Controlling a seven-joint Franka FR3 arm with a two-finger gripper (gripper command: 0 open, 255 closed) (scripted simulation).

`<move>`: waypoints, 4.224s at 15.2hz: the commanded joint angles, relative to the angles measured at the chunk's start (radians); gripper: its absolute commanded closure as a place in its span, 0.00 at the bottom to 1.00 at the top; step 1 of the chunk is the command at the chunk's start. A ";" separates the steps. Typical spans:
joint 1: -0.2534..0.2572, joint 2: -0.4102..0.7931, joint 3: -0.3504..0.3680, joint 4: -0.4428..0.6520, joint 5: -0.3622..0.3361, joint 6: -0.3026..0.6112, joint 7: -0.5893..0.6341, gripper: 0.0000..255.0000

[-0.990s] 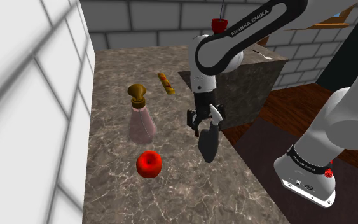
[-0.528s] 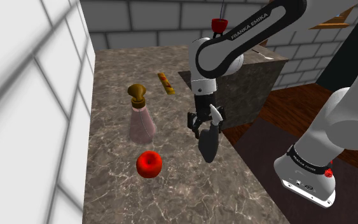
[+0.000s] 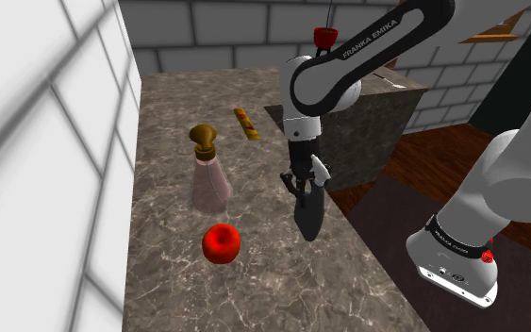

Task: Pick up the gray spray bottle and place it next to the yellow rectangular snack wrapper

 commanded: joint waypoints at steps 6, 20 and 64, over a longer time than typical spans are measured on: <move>-0.002 -0.031 -0.003 0.012 0.000 -0.042 0.009 1.00; -0.009 -0.148 -0.020 0.095 -0.005 -0.236 0.056 1.00; -0.029 -0.204 -0.086 0.591 -0.017 -0.770 0.210 1.00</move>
